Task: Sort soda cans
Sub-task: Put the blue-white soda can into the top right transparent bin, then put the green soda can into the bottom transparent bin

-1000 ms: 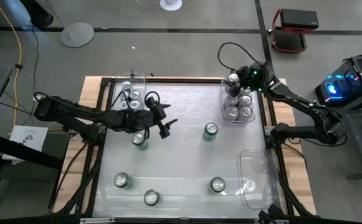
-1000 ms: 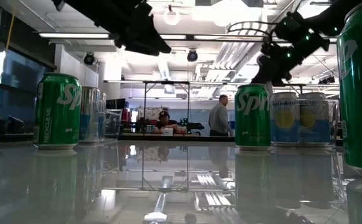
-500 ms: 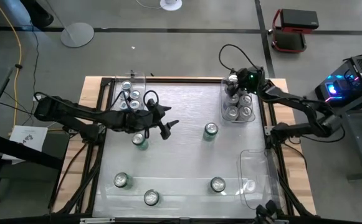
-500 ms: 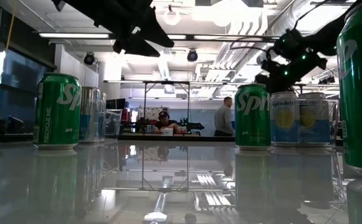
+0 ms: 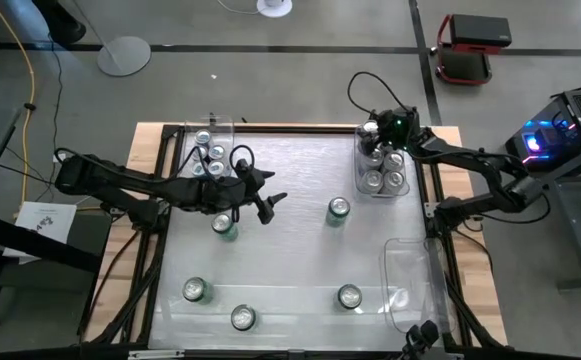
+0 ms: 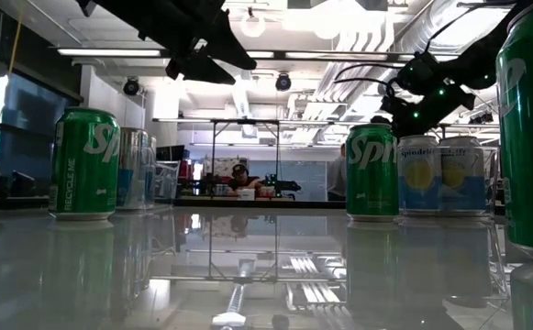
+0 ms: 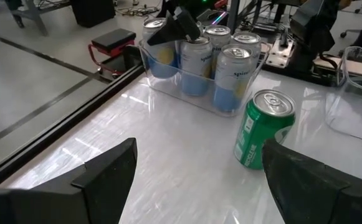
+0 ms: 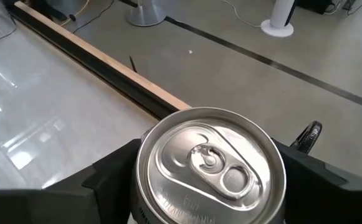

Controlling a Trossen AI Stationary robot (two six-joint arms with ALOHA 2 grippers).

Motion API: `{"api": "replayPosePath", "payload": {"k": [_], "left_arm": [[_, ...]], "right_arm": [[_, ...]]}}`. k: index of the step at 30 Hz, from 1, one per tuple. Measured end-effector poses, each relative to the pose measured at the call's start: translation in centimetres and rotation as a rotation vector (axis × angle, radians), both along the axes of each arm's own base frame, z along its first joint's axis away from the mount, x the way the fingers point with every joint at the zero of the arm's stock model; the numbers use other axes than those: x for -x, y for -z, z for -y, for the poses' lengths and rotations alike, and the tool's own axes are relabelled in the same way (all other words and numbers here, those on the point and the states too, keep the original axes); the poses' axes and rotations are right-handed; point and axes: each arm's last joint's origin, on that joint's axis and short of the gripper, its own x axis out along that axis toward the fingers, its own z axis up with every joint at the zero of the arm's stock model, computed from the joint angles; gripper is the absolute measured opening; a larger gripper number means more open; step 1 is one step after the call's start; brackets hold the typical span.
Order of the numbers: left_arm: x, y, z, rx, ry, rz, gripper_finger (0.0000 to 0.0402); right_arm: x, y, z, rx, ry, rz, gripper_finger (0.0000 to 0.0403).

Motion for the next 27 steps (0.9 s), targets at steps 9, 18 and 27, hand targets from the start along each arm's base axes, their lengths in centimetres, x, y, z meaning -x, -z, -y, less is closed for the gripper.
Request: {"api": "replayPosePath", "payload": {"k": [9, 18, 27], "left_arm": [[0.0, 0.0, 0.0, 0.007, -0.004, 0.003, 0.0319], [0.0, 0.0, 0.0, 0.007, -0.003, 0.003, 0.0319], [0.0, -0.2, 1.2, -0.029, 0.057, 0.004, 0.0319]], "right_arm": [[0.6, -0.9, -0.6, 0.003, 0.045, 0.020, 0.0329], [1.9, -5.2, -3.0, 0.146, 0.051, 0.113, 0.0333], [1.5, -7.4, -8.4, 0.165, -0.167, 0.111, 0.0334]]}}
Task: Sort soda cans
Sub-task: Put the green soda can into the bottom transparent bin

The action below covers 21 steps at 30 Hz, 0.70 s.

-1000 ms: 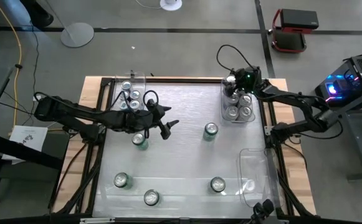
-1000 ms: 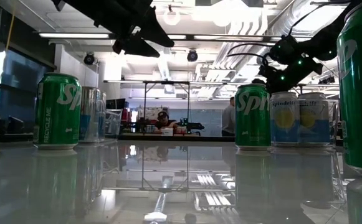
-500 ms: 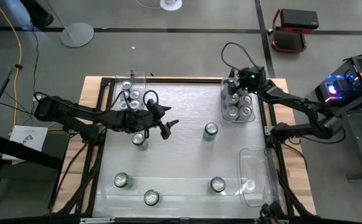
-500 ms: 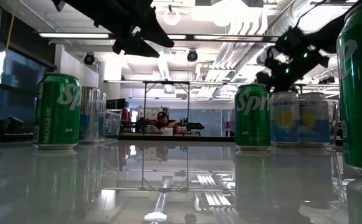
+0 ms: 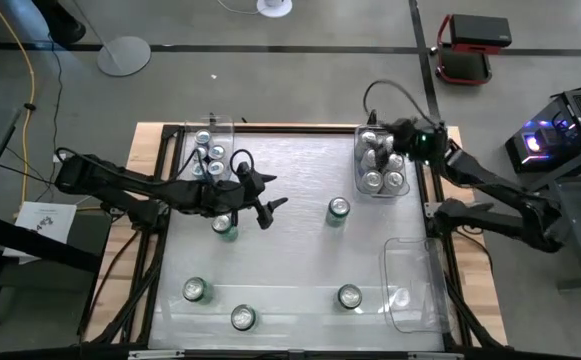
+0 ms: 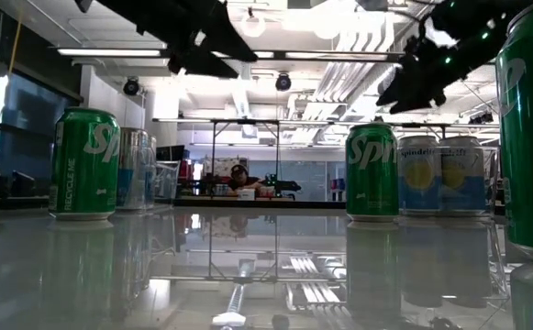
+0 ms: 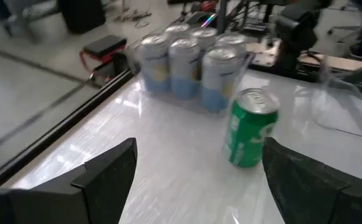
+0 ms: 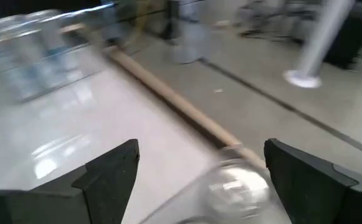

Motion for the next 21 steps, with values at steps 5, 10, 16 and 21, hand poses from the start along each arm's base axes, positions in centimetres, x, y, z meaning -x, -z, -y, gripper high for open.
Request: {"api": "replayPosePath", "payload": {"k": [5, 10, 16, 21], "left_arm": [[-0.2, -0.9, 1.9, -0.069, 0.079, 0.074, 0.0319], [-0.6, -1.0, 4.1, -0.148, 0.146, 0.116, 0.0319], [-1.7, 0.7, 5.2, -0.151, 0.132, 0.105, 0.0319], [-2.6, 2.3, 5.4, -0.132, 0.125, 0.078, 0.0319]], "right_arm": [[-1.3, -0.6, -5.0, -0.052, -0.235, 0.029, 0.0334], [-2.3, -1.0, -10.5, -0.072, -0.396, 0.063, 0.0334], [-3.9, 0.4, -15.7, -0.169, -0.467, 0.029, 0.0334], [-5.9, 2.1, -17.4, -0.091, -0.570, -0.082, 0.0334]]}}
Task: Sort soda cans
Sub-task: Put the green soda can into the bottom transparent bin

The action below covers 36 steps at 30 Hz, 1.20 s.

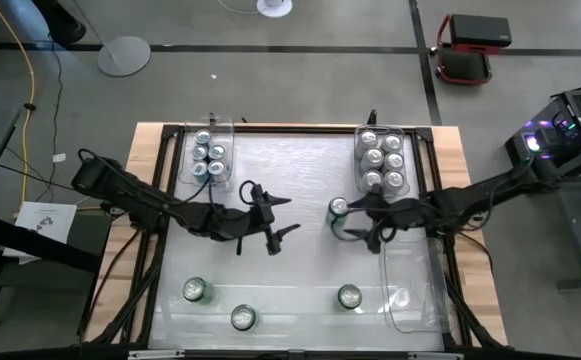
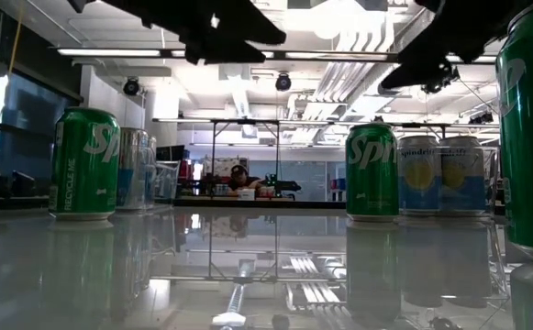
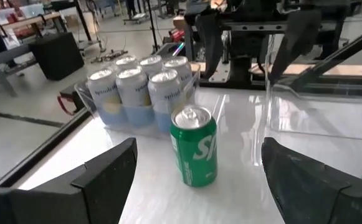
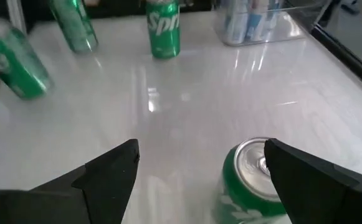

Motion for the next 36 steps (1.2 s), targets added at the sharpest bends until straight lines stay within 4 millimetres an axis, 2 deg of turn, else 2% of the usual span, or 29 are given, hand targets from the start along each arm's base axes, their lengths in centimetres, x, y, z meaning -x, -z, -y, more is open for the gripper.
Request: {"api": "replayPosePath", "payload": {"k": [3, 8, 15, 21, 27, 36], "left_arm": [[-0.1, 0.3, 0.0, 0.003, -0.001, -0.007, 0.0319], [0.0, 0.0, 0.0, -0.019, 0.004, -0.013, 0.0319], [0.0, 0.1, -0.2, -0.028, 0.001, -0.019, 0.0319], [0.0, 0.1, -0.3, -0.028, -0.001, -0.022, 0.0319], [0.0, 0.1, -0.3, -0.017, -0.003, -0.016, 0.0319], [0.0, 0.1, -0.3, -0.018, -0.002, -0.018, 0.0319]], "right_arm": [[-1.0, 0.6, 0.2, 0.029, 0.012, -0.011, 0.0334], [-2.2, 0.9, 1.8, 0.018, 0.097, 0.019, 0.0335], [-2.7, 1.1, 3.5, -0.069, 0.044, 0.001, 0.0335], [-2.7, 1.3, 4.5, -0.020, 0.062, -0.025, 0.0335], [-3.8, 3.2, 5.7, -0.030, 0.110, -0.111, 0.0335], [-4.5, 5.3, 5.8, -0.058, 0.068, -0.224, 0.0335]]}}
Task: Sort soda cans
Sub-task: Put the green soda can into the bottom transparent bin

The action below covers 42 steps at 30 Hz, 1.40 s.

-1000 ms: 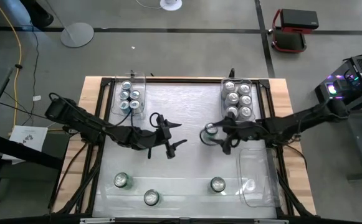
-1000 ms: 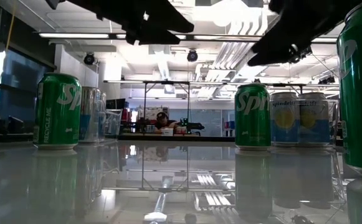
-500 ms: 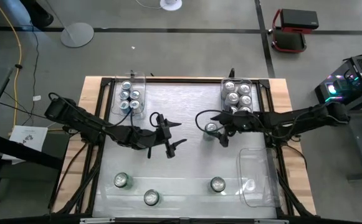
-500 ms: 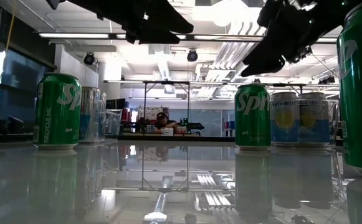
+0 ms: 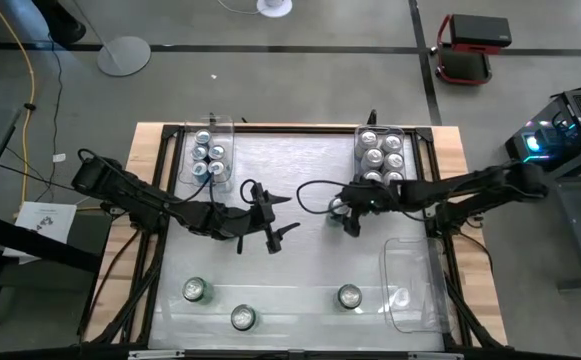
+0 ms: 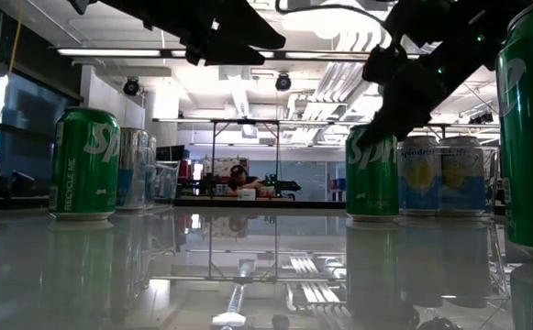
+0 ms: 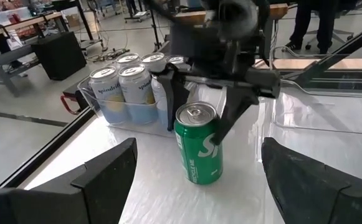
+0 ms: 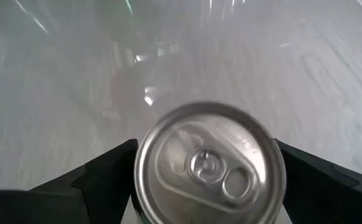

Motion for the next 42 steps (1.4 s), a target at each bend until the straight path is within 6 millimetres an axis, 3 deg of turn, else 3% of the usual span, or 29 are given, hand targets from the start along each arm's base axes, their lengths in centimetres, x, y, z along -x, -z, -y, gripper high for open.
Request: {"api": "replayPosePath", "payload": {"k": [5, 12, 17, 23, 29, 37, 42], "left_arm": [[0.0, 0.0, 0.0, -0.001, 0.000, -0.001, 0.0319], [0.0, 0.0, 0.0, -0.001, 0.000, -0.001, 0.0319], [0.0, 0.0, 0.0, -0.001, 0.001, -0.002, 0.0319], [0.0, 0.1, 0.1, 0.008, -0.001, -0.009, 0.0319], [0.2, 0.3, 0.4, 0.023, 0.004, -0.020, 0.0319], [0.3, 0.2, 0.9, 0.019, 0.024, -0.011, 0.0319], [0.2, 0.1, 0.9, 0.020, 0.024, -0.005, 0.0319]], "right_arm": [[-0.1, 0.3, 0.0, 0.000, 0.000, -0.012, 0.0329], [-0.4, -0.5, 0.0, 0.005, 0.024, 0.012, 0.0291], [-0.5, -5.4, -1.7, 0.027, -0.027, 0.038, 0.0291], [1.2, -11.7, -5.9, -0.015, -0.102, -0.003, 0.0291], [4.4, -14.0, -10.8, -0.152, -0.115, -0.107, 0.0291], [9.7, -13.8, -15.8, -0.327, 0.036, -0.188, 0.0291], [12.1, -12.3, -16.9, -0.240, 0.170, -0.243, 0.0291]]}}
